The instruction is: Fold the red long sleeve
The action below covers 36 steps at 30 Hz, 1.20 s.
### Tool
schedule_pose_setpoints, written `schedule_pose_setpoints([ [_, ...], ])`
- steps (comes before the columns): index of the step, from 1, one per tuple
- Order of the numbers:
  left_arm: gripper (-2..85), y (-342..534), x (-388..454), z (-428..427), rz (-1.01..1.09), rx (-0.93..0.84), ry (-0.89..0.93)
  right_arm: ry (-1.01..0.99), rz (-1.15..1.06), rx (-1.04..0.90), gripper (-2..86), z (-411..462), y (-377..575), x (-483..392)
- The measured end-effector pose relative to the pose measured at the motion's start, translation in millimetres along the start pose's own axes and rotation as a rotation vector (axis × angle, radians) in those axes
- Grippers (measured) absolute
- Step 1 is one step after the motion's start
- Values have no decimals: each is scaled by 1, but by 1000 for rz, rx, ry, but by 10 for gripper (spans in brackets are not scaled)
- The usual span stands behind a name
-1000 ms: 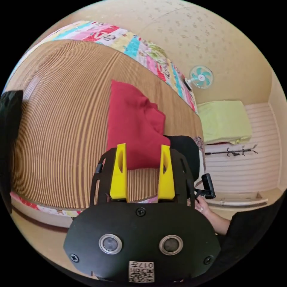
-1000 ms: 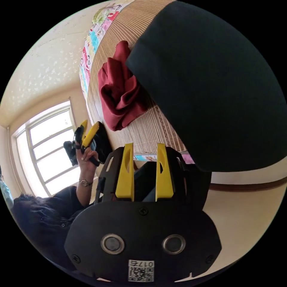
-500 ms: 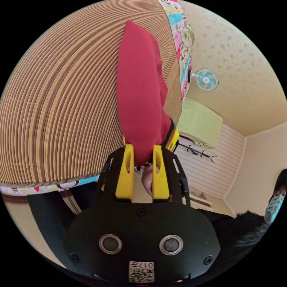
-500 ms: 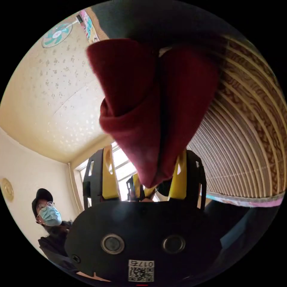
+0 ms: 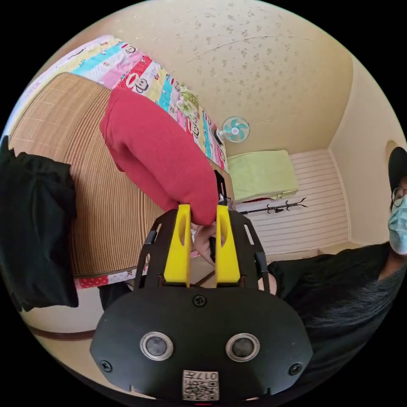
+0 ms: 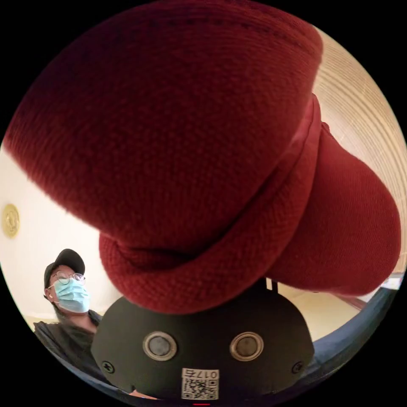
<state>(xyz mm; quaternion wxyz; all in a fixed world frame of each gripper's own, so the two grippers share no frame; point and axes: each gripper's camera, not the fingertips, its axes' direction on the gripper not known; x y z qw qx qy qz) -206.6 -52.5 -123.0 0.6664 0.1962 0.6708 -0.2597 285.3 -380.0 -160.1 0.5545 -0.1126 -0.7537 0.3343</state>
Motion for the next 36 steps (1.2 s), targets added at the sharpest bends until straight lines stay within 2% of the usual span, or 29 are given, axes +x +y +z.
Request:
schedule_pose_setpoints([
  [4, 112, 52, -27, -96, -119, 71, -206, 116, 168, -118, 163, 122, 59, 38],
  [6, 109, 100, -42, -135, -178, 70, -490, 186, 270, -232, 155, 165, 83, 78],
  [8, 98, 138, -53, -153, -282, 53, -719, 345, 567, -467, 144, 201, 115, 153],
  [9, 93, 160, -55, -160, -325, 60, -824, 378, 628, -518, 141, 203, 124, 166],
  [10, 92, 170, -54, -163, -340, 70, -865, 363, 672, -612, 80, 205, 138, 180],
  [11, 89, 187, -52, -164, -354, 94, -923, 317, 673, -699, 56, 202, 147, 183],
  [14, 82, 209, -41, -148, -346, 163, -980, 266, 670, -912, 79, 176, 152, 173],
  [16, 71, 210, -31, -129, -295, 224, -950, 267, 631, -1014, 77, 145, 140, 160],
  [18, 48, 203, 0, -97, -58, 341, -806, 341, 578, -1054, 78, 101, 119, 142],
  [21, 22, 189, 49, -47, 169, 468, -762, 641, 365, -946, 84, 9, 73, 98],
  [22, 20, 185, 59, -36, 208, 475, -778, 816, 283, -867, 88, -31, 58, 77],
  [23, 20, 176, 80, -8, 286, 479, -833, 975, 205, -789, 92, -68, 49, 56],
  [24, 21, 168, 103, 23, 364, 478, -907, 1047, 165, -751, 95, -85, 46, 46],
  [26, 26, 159, 135, 71, 478, 484, -998, 1307, 63, -532, 106, -155, 48, 13],
  [28, 28, 155, 162, 117, 577, 529, -984, 1391, 13, -312, 111, -207, 63, -8],
  [29, 28, 157, 177, 143, 643, 577, -863, 1391, -6, -174, 115, -239, 78, -17],
  [30, 27, 159, 189, 167, 719, 596, -668, 1385, -8, -102, 117, -256, 87, -19],
  [31, 27, 159, 194, 177, 744, 593, -570, 1369, 13, 48, 121, -290, 106, -21],
  [32, 25, 156, 202, 201, 759, 575, -397, 1338, 57, 196, 127, -324, 127, -18],
  [33, 26, 151, 210, 227, 738, 545, -299, 1316, 77, 251, 127, -339, 136, -16],
  [36, 35, 143, 231, 294, 700, 467, -246, 1249, 120, 437, 126, -398, 175, -2],
])
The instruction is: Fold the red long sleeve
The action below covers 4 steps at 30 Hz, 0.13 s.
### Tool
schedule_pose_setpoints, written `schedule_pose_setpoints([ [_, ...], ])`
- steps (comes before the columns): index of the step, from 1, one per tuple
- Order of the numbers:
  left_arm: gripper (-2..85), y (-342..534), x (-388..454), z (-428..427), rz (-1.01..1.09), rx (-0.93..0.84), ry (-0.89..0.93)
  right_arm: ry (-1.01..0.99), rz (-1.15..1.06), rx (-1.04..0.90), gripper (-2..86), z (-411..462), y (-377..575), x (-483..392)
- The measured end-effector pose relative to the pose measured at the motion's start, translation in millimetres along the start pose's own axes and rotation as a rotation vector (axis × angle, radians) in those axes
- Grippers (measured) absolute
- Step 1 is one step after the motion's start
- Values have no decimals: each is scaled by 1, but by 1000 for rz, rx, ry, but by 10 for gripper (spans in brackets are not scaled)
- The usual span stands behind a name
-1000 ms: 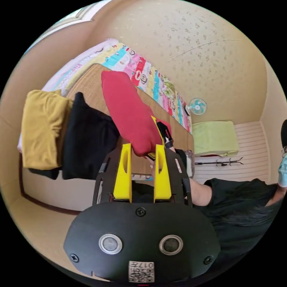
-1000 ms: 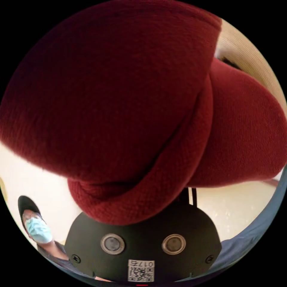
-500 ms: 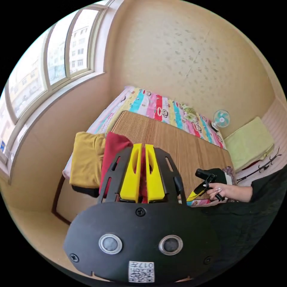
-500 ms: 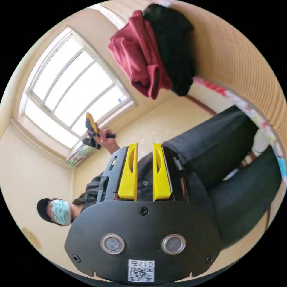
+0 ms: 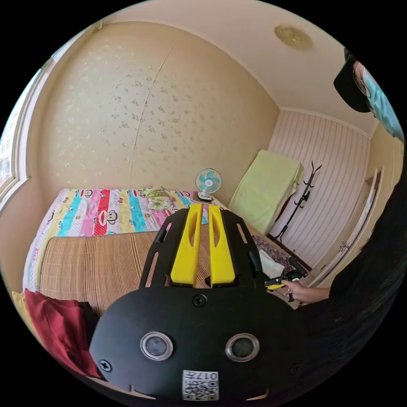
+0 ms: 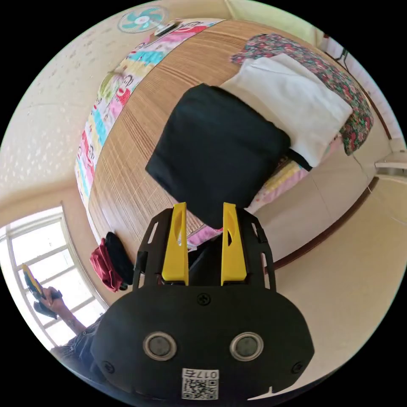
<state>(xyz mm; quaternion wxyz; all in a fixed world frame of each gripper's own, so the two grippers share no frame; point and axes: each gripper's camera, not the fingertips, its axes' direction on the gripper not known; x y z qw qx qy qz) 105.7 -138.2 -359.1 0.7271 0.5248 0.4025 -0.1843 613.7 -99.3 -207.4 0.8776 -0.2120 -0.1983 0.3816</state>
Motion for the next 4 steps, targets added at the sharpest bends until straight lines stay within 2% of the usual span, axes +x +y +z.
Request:
schedule_pose_setpoints([
  [4, 45, 8, 40, 65, -12, -120, 175, -44, -68, 58, 124, -6, -15, 41],
])
